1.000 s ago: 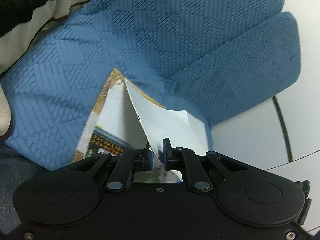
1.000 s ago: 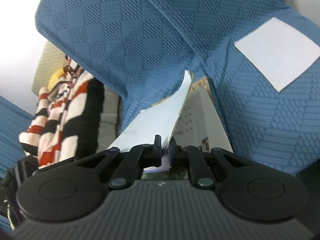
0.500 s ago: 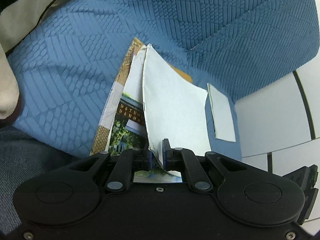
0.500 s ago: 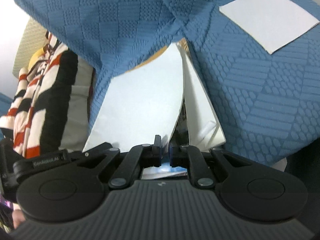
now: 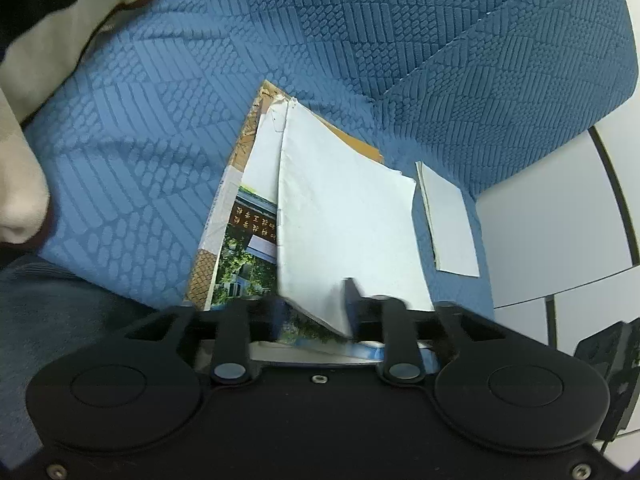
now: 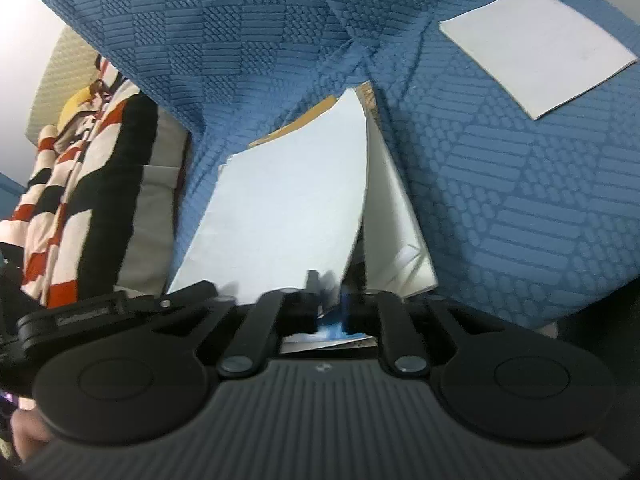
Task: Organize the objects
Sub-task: 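Lower the white sheets onto the book stack and open both grippers, then pull both open grippers back from the stack toward the last white sheet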
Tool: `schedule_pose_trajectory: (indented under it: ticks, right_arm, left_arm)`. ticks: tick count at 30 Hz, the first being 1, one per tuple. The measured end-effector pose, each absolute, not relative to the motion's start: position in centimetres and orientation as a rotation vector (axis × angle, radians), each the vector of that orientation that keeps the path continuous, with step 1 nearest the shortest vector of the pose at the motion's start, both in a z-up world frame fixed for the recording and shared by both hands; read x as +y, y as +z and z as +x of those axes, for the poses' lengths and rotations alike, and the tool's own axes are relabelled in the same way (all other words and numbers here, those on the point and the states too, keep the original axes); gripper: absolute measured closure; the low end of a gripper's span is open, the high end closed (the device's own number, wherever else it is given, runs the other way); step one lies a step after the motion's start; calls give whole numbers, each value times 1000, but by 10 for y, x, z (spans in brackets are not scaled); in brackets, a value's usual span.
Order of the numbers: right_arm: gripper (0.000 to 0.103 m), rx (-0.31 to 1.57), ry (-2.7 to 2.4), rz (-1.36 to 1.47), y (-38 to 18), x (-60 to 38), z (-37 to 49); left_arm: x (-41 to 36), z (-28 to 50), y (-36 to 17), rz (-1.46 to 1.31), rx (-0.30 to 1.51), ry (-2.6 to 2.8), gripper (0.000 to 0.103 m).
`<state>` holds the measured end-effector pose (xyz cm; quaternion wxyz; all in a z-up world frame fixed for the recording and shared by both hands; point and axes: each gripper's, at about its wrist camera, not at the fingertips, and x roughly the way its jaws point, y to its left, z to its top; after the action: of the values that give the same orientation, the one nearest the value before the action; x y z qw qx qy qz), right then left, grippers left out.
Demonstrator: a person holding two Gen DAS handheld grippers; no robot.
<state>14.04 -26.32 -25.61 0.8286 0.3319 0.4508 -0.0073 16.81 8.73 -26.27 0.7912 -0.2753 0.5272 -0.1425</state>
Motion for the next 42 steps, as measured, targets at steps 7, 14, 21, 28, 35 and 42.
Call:
schedule_pose_trajectory:
  ticks: [7, 14, 21, 28, 35, 42]
  right_arm:
    - [38, 917, -22, 685, -240, -266, 124]
    - [39, 842, -17, 628, -208, -266, 105]
    - [39, 740, -13, 528, -164, -268, 80]
    - [39, 657, -19, 481, -130, -277, 46]
    - [39, 602, -52, 468, -113, -291, 9]
    - [39, 589, -86, 474, -109, -306, -25]
  left_arm:
    - [87, 152, -242, -537, 1107, -281, 44]
    - [88, 134, -208, -500, 1030, -288, 42]
    - [69, 109, -153, -422, 916, -294, 42]
    - [38, 84, -113, -363, 833, -338, 41]
    - [4, 59, -98, -343, 816, -389, 41]
    - [-16, 32, -91, -339, 811, -417, 40]
